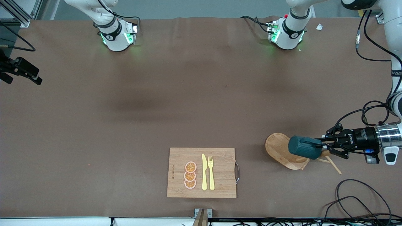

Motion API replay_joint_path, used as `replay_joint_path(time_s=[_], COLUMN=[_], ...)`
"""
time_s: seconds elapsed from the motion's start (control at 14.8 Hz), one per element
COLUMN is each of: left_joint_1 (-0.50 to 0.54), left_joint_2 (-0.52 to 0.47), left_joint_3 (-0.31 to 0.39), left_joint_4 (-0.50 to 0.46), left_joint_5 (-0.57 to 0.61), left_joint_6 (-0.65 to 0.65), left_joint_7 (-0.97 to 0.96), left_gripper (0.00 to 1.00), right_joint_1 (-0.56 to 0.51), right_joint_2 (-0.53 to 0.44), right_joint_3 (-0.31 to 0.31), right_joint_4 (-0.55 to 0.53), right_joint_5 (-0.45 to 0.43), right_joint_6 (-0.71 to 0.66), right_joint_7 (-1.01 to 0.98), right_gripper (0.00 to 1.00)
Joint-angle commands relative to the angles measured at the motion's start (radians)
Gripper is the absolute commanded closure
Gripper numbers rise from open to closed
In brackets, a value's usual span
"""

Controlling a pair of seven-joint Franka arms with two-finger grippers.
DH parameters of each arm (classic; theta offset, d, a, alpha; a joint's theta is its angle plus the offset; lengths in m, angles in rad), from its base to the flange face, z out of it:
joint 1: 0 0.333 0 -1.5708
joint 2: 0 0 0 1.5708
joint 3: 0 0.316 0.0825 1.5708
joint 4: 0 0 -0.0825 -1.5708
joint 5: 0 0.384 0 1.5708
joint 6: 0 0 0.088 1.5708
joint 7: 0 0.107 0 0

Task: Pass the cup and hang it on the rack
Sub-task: 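Hook the mug handle onto a rack peg with the left gripper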

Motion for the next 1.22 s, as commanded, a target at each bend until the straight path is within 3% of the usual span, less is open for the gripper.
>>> replay_joint_path(time_s=[0.0,0.14,0.27,0.34,0.61,0.88,1.08,1.15], left_joint_1=[0.013,0.014,0.016,0.014,0.01,0.002,-0.037,-0.07], left_joint_2=[0.011,0.011,0.011,0.011,0.002,-0.032,-0.089,-0.112], left_joint_3=[-0.002,-0.002,-0.002,-0.002,-0.01,-0.013,-0.021,-0.021], left_joint_4=[0.014,0.015,0.015,0.015,0.015,0.015,0.014,0.015], left_joint_5=[-0.022,-0.021,-0.022,-0.022,-0.022,-0.018,0.01,0.068], left_joint_6=[-0.013,-0.013,-0.013,-0.013,-0.013,-0.013,-0.013,-0.013], left_joint_7=[0.005,0.005,0.007,0.006,-0.005,-0.007,-0.025,-0.037], left_gripper=[0.96,0.92,0.8,0.71,0.14,0.01,0.01,0.01], right_joint_1=[-0.021,-0.023,-0.023,-0.023,-0.023,-0.023,-0.025,-0.025], right_joint_2=[-0.009,-0.009,-0.009,-0.009,-0.009,-0.009,-0.008,-0.003], right_joint_3=[0.01,0.01,0.01,0.01,0.01,0.01,0.01,0.01], right_joint_4=[-0.002,-0.002,-0.002,0.0,-0.002,-0.002,0.0,0.0], right_joint_5=[0.019,0.021,0.021,0.021,0.021,0.019,0.016,0.016], right_joint_6=[-0.007,-0.006,-0.006,-0.006,-0.006,-0.006,0.007,0.005], right_joint_7=[-0.018,-0.018,-0.018,-0.016,-0.018,-0.018,-0.059,-0.065], right_gripper=[0.0,0.0,0.0,0.0,0.0,0.0,0.0,0.0])
